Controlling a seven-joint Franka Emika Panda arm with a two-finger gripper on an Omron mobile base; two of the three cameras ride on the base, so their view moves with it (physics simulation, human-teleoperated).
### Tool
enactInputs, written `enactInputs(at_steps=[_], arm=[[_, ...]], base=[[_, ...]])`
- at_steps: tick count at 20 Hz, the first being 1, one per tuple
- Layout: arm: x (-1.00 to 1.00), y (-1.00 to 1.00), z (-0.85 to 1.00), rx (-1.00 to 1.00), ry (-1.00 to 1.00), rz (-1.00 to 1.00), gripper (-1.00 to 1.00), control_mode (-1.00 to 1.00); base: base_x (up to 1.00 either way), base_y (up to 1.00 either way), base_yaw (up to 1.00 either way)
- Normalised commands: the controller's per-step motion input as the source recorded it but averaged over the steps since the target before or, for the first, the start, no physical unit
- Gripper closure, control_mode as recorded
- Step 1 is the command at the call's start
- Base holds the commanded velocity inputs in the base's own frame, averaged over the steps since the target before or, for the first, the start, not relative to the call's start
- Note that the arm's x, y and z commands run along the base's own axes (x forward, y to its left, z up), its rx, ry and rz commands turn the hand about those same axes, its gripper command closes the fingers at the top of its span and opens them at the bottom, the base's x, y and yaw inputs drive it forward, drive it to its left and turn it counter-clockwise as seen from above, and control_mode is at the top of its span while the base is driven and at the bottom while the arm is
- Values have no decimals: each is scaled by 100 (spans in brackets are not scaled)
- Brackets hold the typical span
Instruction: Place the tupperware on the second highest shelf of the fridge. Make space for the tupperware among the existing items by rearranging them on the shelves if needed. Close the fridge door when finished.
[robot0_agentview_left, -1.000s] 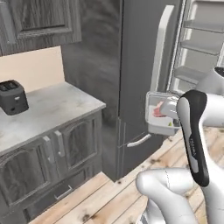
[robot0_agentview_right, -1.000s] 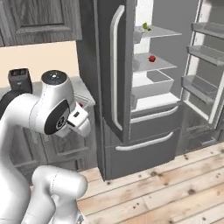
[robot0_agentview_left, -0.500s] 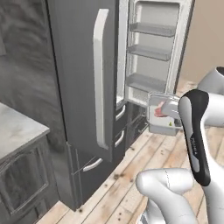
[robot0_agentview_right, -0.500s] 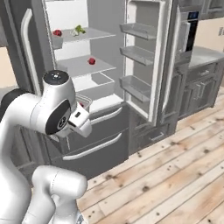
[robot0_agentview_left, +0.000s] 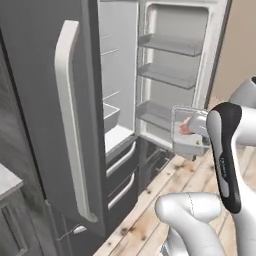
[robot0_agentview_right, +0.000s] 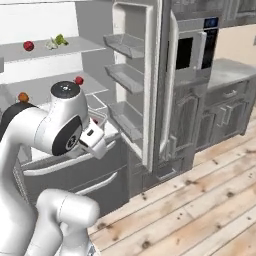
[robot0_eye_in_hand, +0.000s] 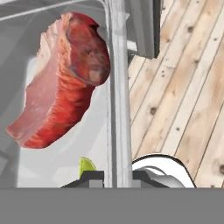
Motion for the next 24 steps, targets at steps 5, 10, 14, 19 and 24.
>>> enactInputs(at_steps=[5, 10, 14, 19, 24], arm=[[0, 0, 0, 0, 0, 0, 100, 100], [0, 0, 0, 0, 0, 0, 100, 100], [0, 0, 0, 0, 0, 0, 100, 100], [0, 0, 0, 0, 0, 0, 100, 100], [0, 0, 0, 0, 0, 0, 100, 100]], base=[[84, -23, 69], [68, -18, 71], [73, -27, 65], [71, -53, 44], [53, -19, 16]])
